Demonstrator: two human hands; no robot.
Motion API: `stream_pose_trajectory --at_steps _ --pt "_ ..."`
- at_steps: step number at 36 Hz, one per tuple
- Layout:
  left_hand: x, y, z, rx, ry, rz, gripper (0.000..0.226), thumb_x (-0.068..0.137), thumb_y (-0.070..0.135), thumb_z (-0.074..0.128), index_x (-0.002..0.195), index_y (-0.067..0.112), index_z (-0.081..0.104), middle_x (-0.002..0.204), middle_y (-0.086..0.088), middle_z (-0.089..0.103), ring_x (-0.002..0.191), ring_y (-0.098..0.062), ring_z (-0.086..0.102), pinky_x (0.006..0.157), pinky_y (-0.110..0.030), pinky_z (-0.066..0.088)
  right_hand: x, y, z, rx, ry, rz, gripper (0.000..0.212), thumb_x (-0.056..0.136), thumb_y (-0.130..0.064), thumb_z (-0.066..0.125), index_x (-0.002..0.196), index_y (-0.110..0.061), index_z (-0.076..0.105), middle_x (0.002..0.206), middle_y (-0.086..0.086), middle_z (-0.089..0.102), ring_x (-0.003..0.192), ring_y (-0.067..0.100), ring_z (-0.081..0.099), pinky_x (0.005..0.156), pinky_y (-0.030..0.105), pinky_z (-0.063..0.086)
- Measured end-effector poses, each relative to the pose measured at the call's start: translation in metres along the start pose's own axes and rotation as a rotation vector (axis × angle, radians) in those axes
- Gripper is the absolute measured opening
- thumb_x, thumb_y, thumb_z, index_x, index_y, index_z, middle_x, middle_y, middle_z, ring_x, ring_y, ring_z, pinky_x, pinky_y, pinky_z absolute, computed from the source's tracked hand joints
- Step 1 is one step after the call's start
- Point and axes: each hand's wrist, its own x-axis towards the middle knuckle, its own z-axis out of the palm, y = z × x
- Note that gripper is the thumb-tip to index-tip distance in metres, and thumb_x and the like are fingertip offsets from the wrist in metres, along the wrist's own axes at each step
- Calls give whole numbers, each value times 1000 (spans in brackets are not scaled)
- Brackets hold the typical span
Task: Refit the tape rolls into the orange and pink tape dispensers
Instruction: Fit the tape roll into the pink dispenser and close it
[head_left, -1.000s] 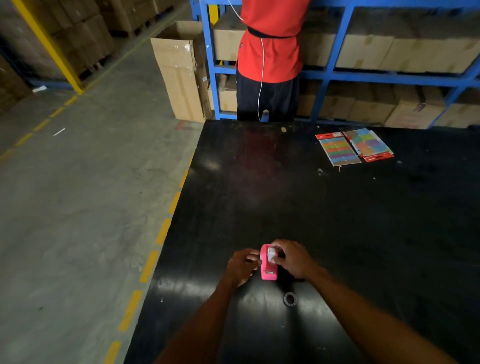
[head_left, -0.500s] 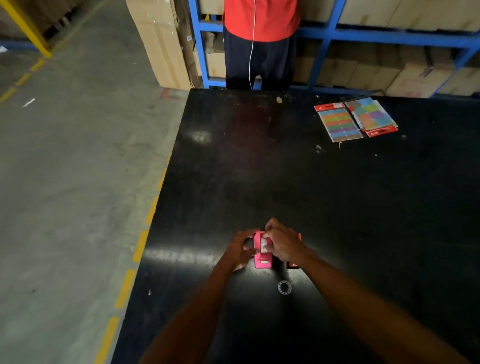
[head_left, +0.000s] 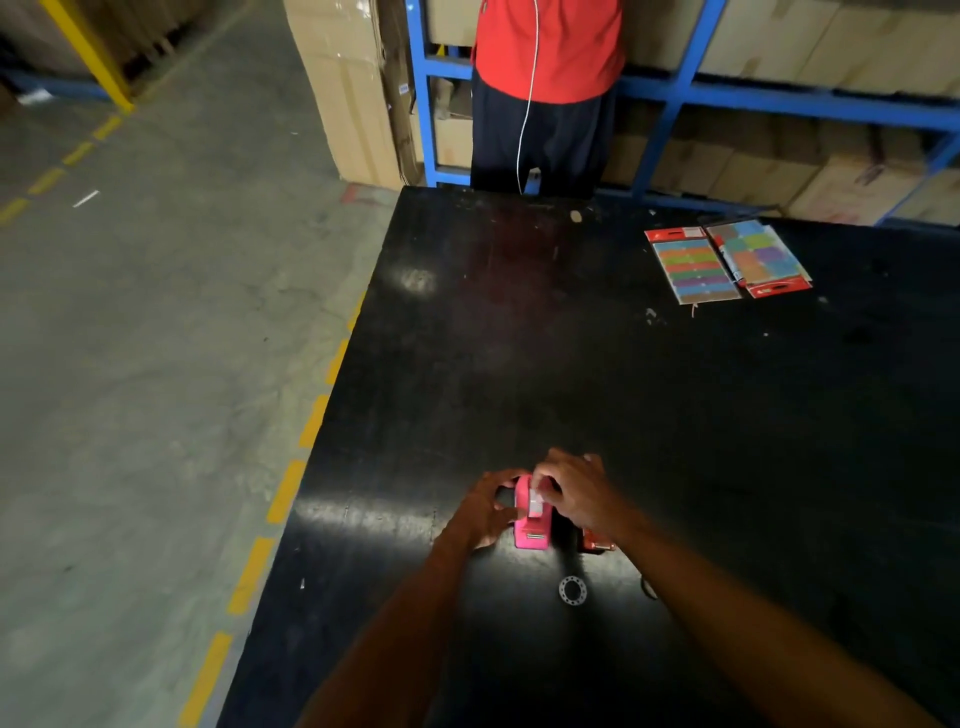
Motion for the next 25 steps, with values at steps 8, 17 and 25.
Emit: stream_pose_trajectory --at_steps 8,17,25 --pt "-2 3 -1 10 -9 -14 61 75 6 79 131 19 57 115 -7 53 107 -23 60 89 -35 57 -15 0 7 -114 14 -61 42 73 -57 68 106 -31 63 123 -10 47 118 12 40 100 44 22" --pt "-3 5 -1 19 -6 -22 63 74 6 79 131 22 58 120 -12 54 110 -25 60 96 -43 54 -18 -5 11 -176 63 -71 43 74 -55 66 109 -30 61 121 -7 46 117 17 42 94 40 22" --pt "-3 8 -3 -4 -19 -48 62 76 0 77 131 19 57 122 -17 54 109 -32 62 94 -39 54 -21 -5 12 -143 108 -96 34 78 -52 63 104 -31 58 116 -10 59 112 13 50 88 33 20"
